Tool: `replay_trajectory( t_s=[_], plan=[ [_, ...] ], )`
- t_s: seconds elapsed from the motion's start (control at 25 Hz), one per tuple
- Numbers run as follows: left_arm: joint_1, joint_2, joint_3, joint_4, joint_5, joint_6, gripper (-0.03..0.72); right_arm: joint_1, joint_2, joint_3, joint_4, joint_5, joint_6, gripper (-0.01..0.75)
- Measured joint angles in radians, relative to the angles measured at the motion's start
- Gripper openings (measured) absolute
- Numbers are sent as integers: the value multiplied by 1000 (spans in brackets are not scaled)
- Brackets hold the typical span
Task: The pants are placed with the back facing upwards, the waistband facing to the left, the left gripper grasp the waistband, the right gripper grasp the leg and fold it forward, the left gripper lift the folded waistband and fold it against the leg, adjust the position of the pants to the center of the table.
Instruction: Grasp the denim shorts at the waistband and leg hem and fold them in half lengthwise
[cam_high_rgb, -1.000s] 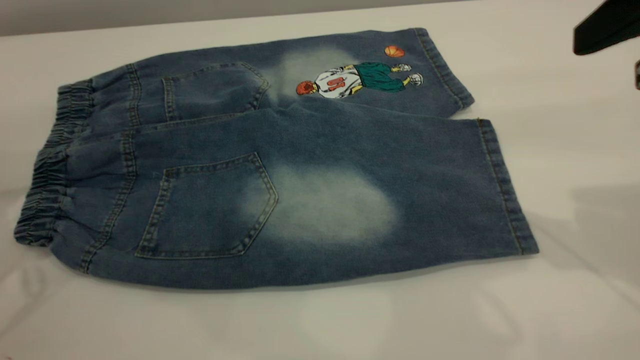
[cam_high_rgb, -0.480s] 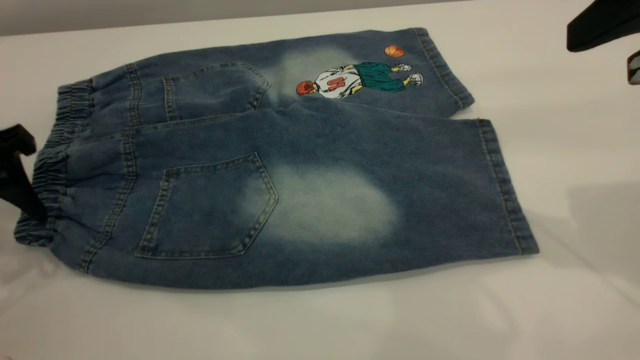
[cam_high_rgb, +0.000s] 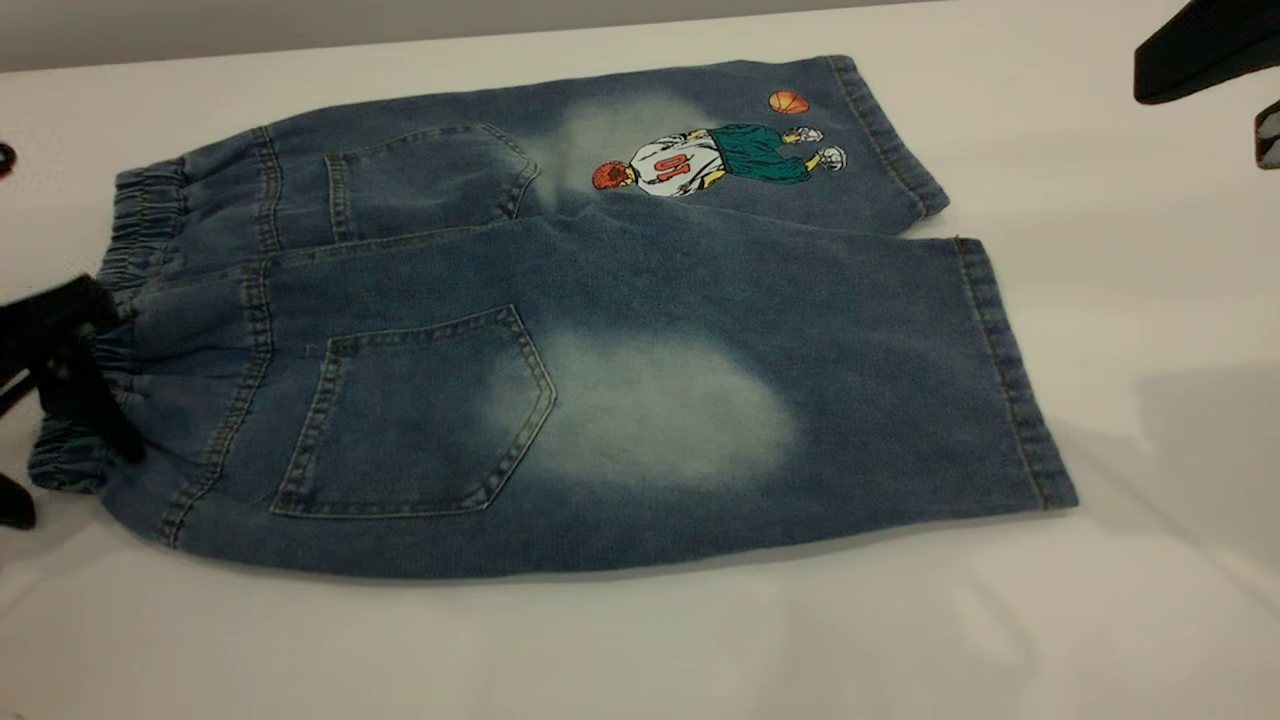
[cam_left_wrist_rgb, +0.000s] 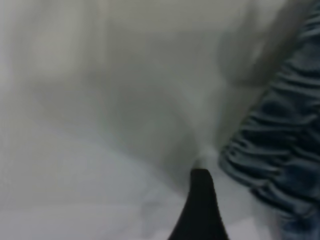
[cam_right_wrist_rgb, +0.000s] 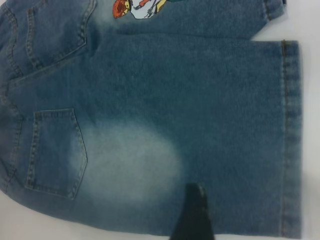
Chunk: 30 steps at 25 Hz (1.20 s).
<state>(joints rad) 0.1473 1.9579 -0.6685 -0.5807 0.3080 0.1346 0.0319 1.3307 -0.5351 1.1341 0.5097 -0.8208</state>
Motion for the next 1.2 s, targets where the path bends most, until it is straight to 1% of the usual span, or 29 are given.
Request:
replay_trajectory(
  t_s=[0.08, 0.16, 0.28, 0.4, 0.52, 0.6, 0.88, 1.12, 1.2],
  plan=[
    [0, 2, 0, 0, -15, 0, 500, 0, 0, 0, -1, 0, 0, 500],
    [0, 2, -2, 0, -36, -3, 463, 0, 0, 0, -1, 0, 0, 500],
    [0, 2, -3, 0, -56, -10, 358, 0, 0, 0, -2, 6, 0, 500],
    [0, 10, -4, 0, -67, -9, 230, 0, 0, 0, -4, 14, 0, 500],
    [-1, 11, -4, -2, -72, -9, 158, 0, 2, 0, -4, 14, 0, 500],
    [-1, 11, -4, -2, -76, -8, 141, 0, 19, 0, -4, 14, 0, 500],
    [-1, -4, -4, 3, -55, 33, 139, 0, 189, 0, 57, 32, -12, 500],
    [-1, -92, -3, 4, -37, 51, 138, 0, 403, 0, 183, 91, -142, 500],
    [-1, -117, -3, 4, -31, 69, 138, 0, 469, 0, 227, 93, -186, 500]
  ],
)
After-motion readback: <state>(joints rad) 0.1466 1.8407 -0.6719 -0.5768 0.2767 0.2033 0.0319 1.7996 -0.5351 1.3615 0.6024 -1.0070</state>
